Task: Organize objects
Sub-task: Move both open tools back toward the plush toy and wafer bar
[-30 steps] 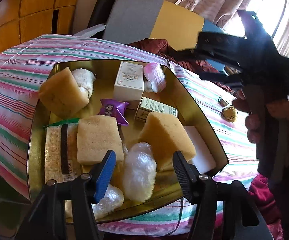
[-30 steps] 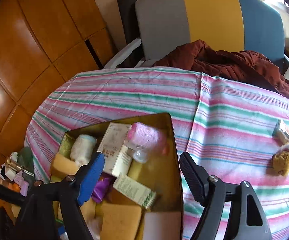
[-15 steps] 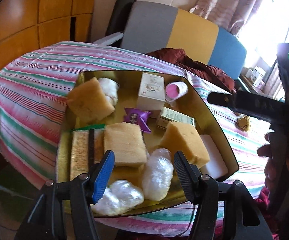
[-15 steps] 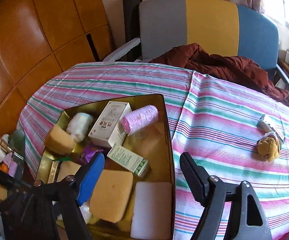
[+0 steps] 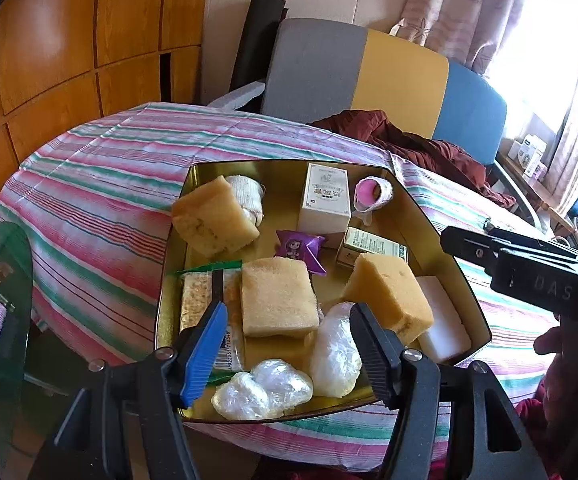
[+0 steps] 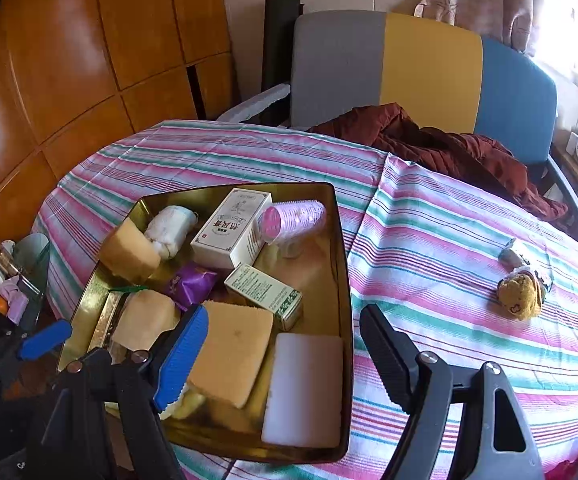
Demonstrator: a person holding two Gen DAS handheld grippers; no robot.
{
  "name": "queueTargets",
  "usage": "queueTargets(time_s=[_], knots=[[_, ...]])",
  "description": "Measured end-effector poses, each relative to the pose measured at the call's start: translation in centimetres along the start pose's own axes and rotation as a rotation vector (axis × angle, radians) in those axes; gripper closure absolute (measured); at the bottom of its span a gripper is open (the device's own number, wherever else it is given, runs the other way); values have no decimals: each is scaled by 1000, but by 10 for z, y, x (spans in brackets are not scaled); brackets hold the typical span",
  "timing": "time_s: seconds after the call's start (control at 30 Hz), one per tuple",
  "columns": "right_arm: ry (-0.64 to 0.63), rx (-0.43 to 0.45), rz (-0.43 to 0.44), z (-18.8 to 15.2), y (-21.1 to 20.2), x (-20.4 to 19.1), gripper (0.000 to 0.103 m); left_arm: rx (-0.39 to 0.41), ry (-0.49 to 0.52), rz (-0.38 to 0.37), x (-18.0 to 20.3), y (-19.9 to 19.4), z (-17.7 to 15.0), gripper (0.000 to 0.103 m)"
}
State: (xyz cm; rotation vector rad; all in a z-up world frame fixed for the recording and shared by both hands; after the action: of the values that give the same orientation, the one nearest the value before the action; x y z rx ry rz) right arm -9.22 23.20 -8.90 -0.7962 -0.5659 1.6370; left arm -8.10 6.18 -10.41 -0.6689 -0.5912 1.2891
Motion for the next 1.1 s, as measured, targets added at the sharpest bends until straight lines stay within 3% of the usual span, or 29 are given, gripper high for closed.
queueTargets(time_s=[0.6,0.9,1.1], knots=[[77,16,-46,-13,-19,43,23,19,71,8,22,-8,4,35],[203,-2,-107,-28,-32,107,24,39,120,-13,43,-14,15,35],[346,-9,-173,-41,-50,173,23,43,152,-51,63,-14,21,34]])
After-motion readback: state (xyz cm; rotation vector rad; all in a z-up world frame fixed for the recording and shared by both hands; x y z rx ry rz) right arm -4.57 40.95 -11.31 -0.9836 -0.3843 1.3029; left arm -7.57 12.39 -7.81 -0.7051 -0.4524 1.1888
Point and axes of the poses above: each gripper's, at about its wrist camera, not at the fingertips, and y roughly the way its jaws point, x to its right, z to its top, the point moved 8 cm from there along y, roughly the way its jaws point, and after that the axes turned 9 degrees about z, right-handed, at the moved point
